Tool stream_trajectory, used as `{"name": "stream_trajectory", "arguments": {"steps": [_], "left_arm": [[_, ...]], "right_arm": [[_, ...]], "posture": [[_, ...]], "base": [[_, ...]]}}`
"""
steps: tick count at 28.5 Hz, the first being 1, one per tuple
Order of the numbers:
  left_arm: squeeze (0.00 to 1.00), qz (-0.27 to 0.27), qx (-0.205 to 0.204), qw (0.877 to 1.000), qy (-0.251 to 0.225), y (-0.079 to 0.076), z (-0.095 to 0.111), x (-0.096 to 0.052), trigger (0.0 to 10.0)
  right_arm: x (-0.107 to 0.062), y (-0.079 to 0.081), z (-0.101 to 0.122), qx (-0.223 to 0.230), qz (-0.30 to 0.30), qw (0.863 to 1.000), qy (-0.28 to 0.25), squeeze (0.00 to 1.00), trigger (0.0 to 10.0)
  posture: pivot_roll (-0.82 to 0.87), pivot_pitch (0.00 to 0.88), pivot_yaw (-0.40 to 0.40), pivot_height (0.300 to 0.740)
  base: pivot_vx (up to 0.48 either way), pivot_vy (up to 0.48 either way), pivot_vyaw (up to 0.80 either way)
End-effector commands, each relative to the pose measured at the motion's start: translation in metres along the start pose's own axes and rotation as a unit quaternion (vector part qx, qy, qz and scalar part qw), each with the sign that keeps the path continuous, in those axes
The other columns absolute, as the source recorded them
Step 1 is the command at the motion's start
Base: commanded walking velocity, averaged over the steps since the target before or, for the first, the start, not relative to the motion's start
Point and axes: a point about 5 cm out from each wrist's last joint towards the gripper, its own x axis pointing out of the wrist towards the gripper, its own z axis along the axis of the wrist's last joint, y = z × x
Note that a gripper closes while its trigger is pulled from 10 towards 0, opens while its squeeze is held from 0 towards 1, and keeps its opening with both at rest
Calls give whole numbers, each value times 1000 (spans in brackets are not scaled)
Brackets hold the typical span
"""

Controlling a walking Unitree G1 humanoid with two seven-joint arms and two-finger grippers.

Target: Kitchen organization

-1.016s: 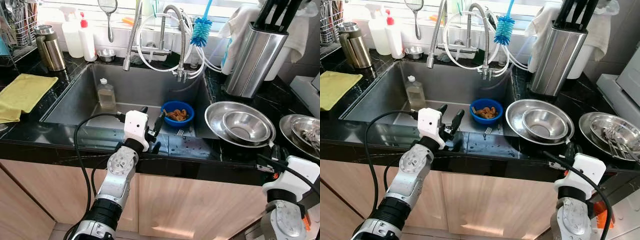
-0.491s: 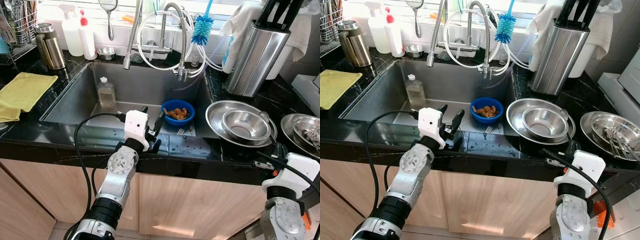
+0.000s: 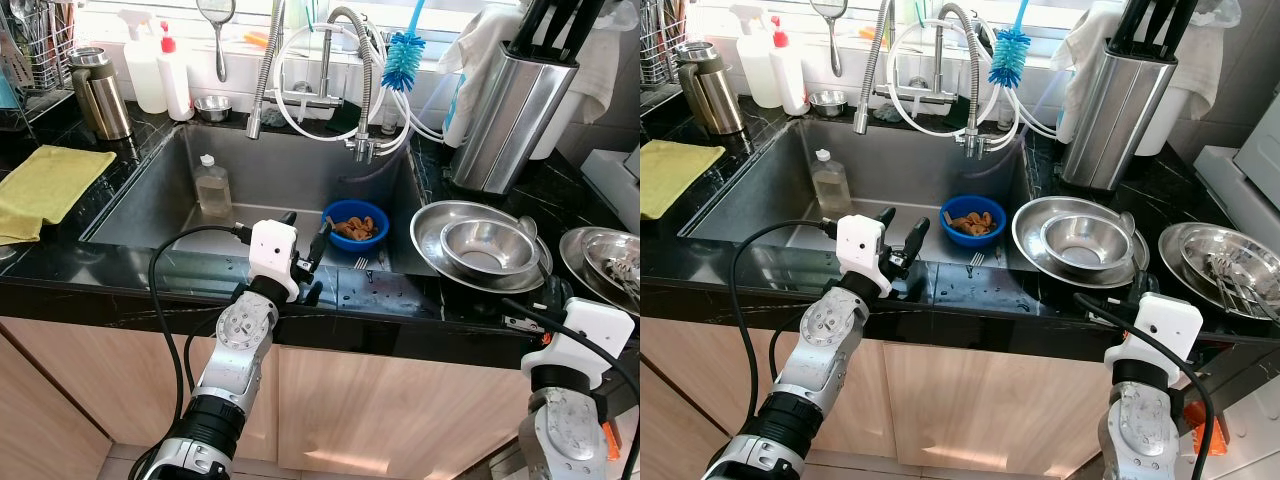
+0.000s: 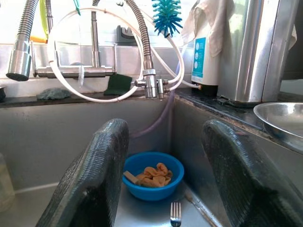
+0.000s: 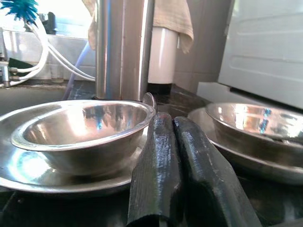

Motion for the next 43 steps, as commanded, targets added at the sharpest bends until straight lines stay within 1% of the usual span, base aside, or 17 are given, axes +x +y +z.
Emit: {"name": "stream_trajectory", "arguments": {"steps": [1, 12, 13, 14, 19, 20, 21, 23, 24, 27, 30, 34, 38, 40, 41, 42, 43], "left_arm": [[0, -5, 1, 1000, -8, -3, 4, 3, 10000], [0, -6, -2, 1000, -9, -4, 4, 3, 10000], [0, -8, -3, 1000, -8, -4, 3, 3, 10000], [0, -8, -3, 1000, -8, -5, 3, 3, 10000], [0, -10, -4, 1000, -7, -5, 3, 3, 10000], [0, -11, -5, 1000, -7, -6, 3, 3, 10000], [0, -11, -5, 1000, -7, -6, 3, 3, 10000], [0, -13, -6, 1000, -5, -6, 2, 3, 10000], [0, -13, -6, 1000, -5, -6, 2, 3, 10000], [0, -16, -8, 1000, -4, -8, 2, 3, 10000], [0, -18, -9, 1000, -4, -8, 2, 3, 10000], [0, -18, -10, 1000, -4, -9, 2, 3, 10000], [0, -17, -10, 1000, -5, -9, 3, 3, 10000], [0, -17, -10, 1000, -5, -8, 3, 4, 10000], [0, -16, -9, 1000, -6, -8, 3, 4, 10000], [0, -15, -8, 1000, -7, -7, 4, 5, 10000], [0, -15, -8, 1000, -8, -7, 4, 5, 10000]], "right_arm": [[4, 0, 12, -8, 2, 1000, -29, 0, 10000], [6, 3, 18, -25, 10, 999, -45, 0, 10000], [6, 2, 20, -46, 14, 998, -50, 0, 10000], [6, 2, 20, -54, 15, 997, -53, 0, 10000], [6, 1, 21, -61, 14, 996, -57, 0, 10000], [6, 0, 21, -75, 10, 995, -59, 0, 10000], [6, 0, 21, -75, 10, 995, -59, 0, 10000], [6, -3, 21, -110, -1, 992, -61, 0, 10000], [6, -3, 21, -110, -1, 992, -61, 0, 10000], [6, -3, 23, -132, 0, 989, -69, 0, 10000], [6, -2, 23, -139, 0, 988, -72, 0, 10000], [6, -2, 24, -138, 0, 988, -74, 0, 10000], [9, 8, 31, -127, 22, 987, -92, 0, 10000], [10, 10, 33, -124, 26, 987, -96, 0, 10000], [14, 13, 40, -102, 31, 989, -107, 0, 10000], [20, 18, 55, -68, 39, 988, -129, 0, 10000], [22, 20, 60, -59, 42, 988, -137, 0, 10000]], "posture": [[67, 0, -93, 740], [69, 0, -96, 740], [69, 0, -95, 740], [69, 0, -95, 740], [68, 2, -94, 740], [69, 7, -91, 740], [69, 7, -91, 740], [66, 11, -89, 740], [66, 11, -89, 740], [64, 12, -88, 740], [64, 12, -88, 740], [65, 13, -88, 740], [66, 12, -88, 740], [66, 12, -88, 740], [64, 12, -87, 740], [66, 10, -89, 740], [66, 10, -89, 740]], "base": [[0, 0, 0], [0, 0, 0], [0, 0, 0], [0, 0, 0], [0, 0, 0], [0, 0, 0], [0, 0, 0], [0, 0, 0], [0, 0, 0], [0, 0, 0], [0, 0, 0], [0, 0, 0], [0, 0, 0], [0, 0, 0], [0, 0, 0], [0, 0, 0], [0, 0, 0]]}}
